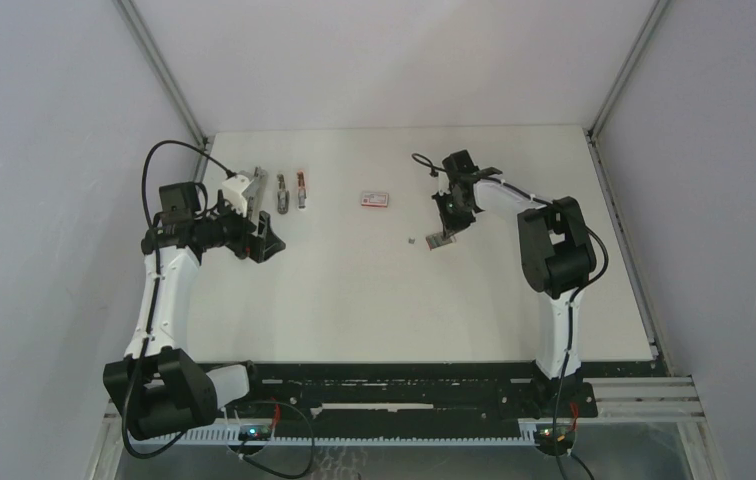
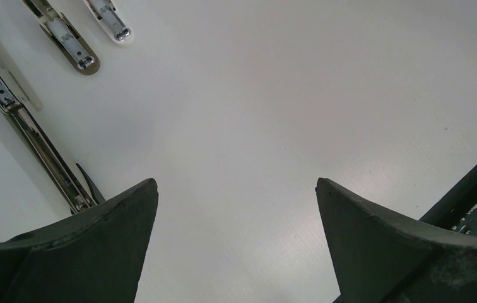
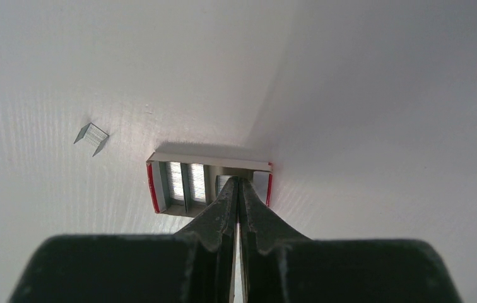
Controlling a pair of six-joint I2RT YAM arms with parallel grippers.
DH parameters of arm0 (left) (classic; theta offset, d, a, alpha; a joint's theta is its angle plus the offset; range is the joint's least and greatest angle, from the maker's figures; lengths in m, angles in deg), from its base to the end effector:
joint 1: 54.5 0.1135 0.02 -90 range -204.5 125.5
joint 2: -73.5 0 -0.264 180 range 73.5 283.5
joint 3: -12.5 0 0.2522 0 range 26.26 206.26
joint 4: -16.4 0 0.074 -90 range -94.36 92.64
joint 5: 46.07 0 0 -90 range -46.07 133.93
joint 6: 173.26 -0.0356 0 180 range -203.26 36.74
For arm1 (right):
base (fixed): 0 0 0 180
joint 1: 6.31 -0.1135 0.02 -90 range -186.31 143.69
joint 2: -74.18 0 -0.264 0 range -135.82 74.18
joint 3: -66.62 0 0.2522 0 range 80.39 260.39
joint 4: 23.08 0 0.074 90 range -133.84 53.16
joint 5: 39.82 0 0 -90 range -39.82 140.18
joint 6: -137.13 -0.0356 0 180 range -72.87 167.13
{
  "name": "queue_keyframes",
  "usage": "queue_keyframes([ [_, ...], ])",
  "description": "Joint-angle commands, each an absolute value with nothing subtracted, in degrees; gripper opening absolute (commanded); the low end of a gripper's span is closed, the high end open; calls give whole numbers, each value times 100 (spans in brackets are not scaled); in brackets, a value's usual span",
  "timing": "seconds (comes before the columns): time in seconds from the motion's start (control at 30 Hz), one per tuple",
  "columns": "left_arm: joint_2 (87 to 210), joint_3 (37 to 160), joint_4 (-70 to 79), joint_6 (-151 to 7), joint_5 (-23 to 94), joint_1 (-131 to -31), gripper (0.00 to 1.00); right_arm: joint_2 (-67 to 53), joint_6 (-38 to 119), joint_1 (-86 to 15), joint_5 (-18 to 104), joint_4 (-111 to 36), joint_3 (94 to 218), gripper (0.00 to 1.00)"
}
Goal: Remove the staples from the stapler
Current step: Place the staple in the staple box.
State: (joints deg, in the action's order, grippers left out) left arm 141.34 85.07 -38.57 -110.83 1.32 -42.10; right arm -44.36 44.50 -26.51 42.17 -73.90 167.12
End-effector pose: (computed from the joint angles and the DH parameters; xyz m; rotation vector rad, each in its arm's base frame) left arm 0.2355 0.0271 0.3018 0.5983 2.1413 -0.5348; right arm 0.3975 0.1515 0.1654 -0.4626 2.7544 0.2948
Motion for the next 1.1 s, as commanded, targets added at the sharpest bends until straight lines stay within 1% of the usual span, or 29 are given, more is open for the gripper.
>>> queue_keyframes([
  [0.0,14014,8304,-3726,-11051,16,-4157,100,-4459,4364,-2717,4245,-7270,16937,0],
  [1.07,14033,8296,-3725,-11068,7,-4158,100,-4593,4309,-2793,4438,-7244,17104,1],
])
